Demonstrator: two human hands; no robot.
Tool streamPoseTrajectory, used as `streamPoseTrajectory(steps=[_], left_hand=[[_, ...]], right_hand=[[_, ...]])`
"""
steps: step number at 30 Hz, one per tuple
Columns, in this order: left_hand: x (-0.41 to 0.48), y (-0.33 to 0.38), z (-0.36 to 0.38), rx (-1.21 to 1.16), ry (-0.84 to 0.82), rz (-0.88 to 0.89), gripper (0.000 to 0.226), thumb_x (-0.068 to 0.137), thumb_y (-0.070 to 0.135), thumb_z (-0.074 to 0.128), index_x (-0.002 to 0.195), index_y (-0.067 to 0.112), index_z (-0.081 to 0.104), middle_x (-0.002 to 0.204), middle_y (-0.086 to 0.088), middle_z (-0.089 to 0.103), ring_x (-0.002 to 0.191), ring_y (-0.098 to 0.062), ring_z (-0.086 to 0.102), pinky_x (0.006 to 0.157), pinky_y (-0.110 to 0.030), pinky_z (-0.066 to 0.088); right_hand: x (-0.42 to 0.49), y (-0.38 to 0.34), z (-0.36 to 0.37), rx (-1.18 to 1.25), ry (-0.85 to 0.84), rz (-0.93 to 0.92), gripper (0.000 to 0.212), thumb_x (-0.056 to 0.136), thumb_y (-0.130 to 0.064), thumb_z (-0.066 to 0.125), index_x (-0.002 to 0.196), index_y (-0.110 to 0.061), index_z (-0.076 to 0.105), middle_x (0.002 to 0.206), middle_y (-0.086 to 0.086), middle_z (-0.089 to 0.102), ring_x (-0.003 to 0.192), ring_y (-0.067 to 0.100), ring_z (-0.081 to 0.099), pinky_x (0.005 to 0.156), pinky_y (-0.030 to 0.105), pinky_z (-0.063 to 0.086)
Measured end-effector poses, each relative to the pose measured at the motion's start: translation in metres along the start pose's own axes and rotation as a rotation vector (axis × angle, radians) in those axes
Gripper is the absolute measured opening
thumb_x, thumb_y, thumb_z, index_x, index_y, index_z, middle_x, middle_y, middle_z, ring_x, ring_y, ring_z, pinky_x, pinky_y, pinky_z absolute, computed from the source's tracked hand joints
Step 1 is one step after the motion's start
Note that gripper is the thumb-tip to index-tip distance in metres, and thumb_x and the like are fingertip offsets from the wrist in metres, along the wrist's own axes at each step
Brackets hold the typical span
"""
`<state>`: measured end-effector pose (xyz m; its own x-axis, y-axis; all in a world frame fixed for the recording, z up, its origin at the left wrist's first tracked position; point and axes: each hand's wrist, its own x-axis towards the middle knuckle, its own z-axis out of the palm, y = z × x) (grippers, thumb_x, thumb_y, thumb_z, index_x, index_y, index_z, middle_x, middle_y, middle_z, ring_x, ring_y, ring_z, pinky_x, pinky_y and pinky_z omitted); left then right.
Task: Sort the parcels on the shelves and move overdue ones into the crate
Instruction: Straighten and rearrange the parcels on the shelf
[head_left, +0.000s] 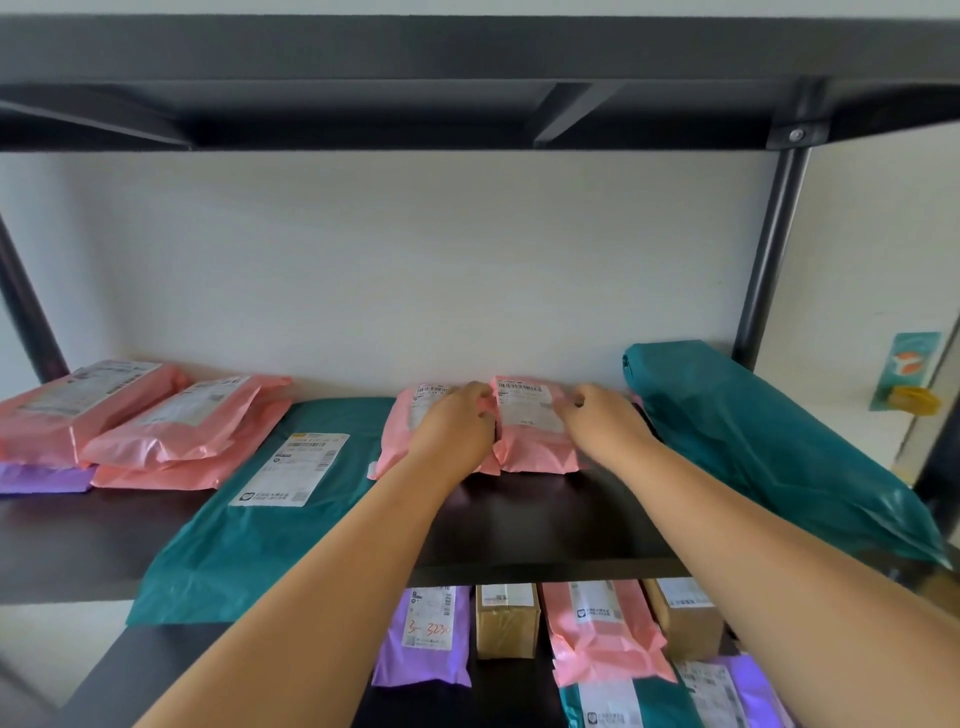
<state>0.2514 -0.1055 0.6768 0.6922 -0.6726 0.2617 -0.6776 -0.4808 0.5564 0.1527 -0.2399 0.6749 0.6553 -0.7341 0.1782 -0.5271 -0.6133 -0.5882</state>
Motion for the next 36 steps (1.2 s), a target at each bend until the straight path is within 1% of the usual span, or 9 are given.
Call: streamPoseTrajectory(steps=[4,8,10,12,15,20,26,32,36], left_hand=[[0.004,0.023,0.01,-0.16,-0.019,0.048,0.042,0.098,0.014,0.045,0.14,0.02,0.049,0.142,-0.002,0.052,0.123,-0.022,0.053,0.097,-0.029,0.041],[0.006,0.06,0.028,-0.329,-0.108,0.056,0.041,0.099,0.014,0.045,0.139,0.02,0.05,0.132,0.0,0.057,0.094,-0.017,0.059,0.078,-0.024,0.042],[0.005,0.078,0.04,-0.413,-0.154,0.03,0.041,0.095,0.013,0.045,0.135,0.015,0.053,0.12,-0.009,0.063,0.082,-0.018,0.056,0.074,-0.026,0.045],[0.001,0.095,0.052,-0.502,-0.222,0.003,0.035,0.09,0.012,0.046,0.121,0.003,0.059,0.11,-0.025,0.06,0.077,-0.024,0.057,0.07,-0.032,0.048],[-0.004,0.113,0.073,-0.571,-0.278,-0.023,0.018,0.09,0.012,0.048,0.086,0.006,0.065,0.076,-0.011,0.062,0.069,-0.021,0.05,0.068,-0.03,0.039],[-0.002,0.135,0.106,-0.697,-0.393,-0.106,0.041,0.094,0.033,0.058,0.128,0.01,0.059,0.125,-0.002,0.065,0.107,-0.018,0.062,0.091,-0.029,0.048],[-0.007,0.152,0.117,-0.748,-0.469,-0.207,0.049,0.095,0.045,0.056,0.132,0.012,0.054,0.125,-0.003,0.062,0.108,-0.021,0.062,0.091,-0.03,0.052],[-0.006,0.154,0.115,-0.815,-0.418,-0.221,0.033,0.097,0.022,0.057,0.128,0.009,0.056,0.12,-0.003,0.062,0.103,-0.02,0.061,0.084,-0.03,0.053],[-0.006,0.15,0.11,-0.868,-0.398,-0.186,0.03,0.097,0.017,0.056,0.127,0.011,0.059,0.119,-0.003,0.065,0.106,-0.02,0.062,0.091,-0.032,0.053]], right_hand=[[-0.003,0.0,-0.043,-0.04,0.075,-0.073,0.045,0.102,-0.035,0.043,0.139,-0.01,0.048,0.139,0.01,0.054,0.122,0.028,0.053,0.094,0.037,0.044],[-0.007,0.018,-0.096,-0.101,0.161,-0.064,0.039,0.1,-0.031,0.049,0.131,-0.009,0.058,0.134,0.01,0.06,0.121,0.028,0.055,0.1,0.036,0.044],[-0.011,0.034,-0.119,-0.119,0.194,-0.027,0.036,0.098,-0.027,0.052,0.119,0.0,0.064,0.123,0.017,0.065,0.113,0.033,0.06,0.098,0.042,0.048],[-0.014,0.055,-0.138,-0.136,0.196,0.04,0.036,0.097,-0.027,0.054,0.115,0.003,0.065,0.117,0.022,0.066,0.107,0.036,0.061,0.095,0.044,0.049],[-0.018,0.083,-0.151,-0.187,0.132,0.153,0.043,0.096,-0.03,0.056,0.124,0.003,0.058,0.127,0.019,0.061,0.114,0.035,0.058,0.096,0.04,0.046],[-0.023,0.111,-0.145,-0.146,0.003,0.265,0.059,0.098,-0.04,0.055,0.141,-0.002,0.042,0.141,0.016,0.05,0.124,0.032,0.051,0.091,0.033,0.04],[-0.014,0.133,-0.138,0.001,-0.039,0.3,0.061,0.092,-0.055,0.056,0.123,-0.002,0.061,0.11,0.012,0.065,0.092,0.026,0.062,0.067,0.03,0.043],[-0.014,0.136,-0.134,0.13,-0.064,0.278,0.051,0.094,-0.05,0.057,0.114,-0.003,0.066,0.104,0.012,0.069,0.092,0.027,0.067,0.09,0.039,0.054],[-0.019,0.129,-0.138,0.217,-0.075,0.233,0.042,0.096,-0.044,0.057,0.112,-0.007,0.067,0.098,0.007,0.07,0.089,0.023,0.067,0.087,0.037,0.055]])
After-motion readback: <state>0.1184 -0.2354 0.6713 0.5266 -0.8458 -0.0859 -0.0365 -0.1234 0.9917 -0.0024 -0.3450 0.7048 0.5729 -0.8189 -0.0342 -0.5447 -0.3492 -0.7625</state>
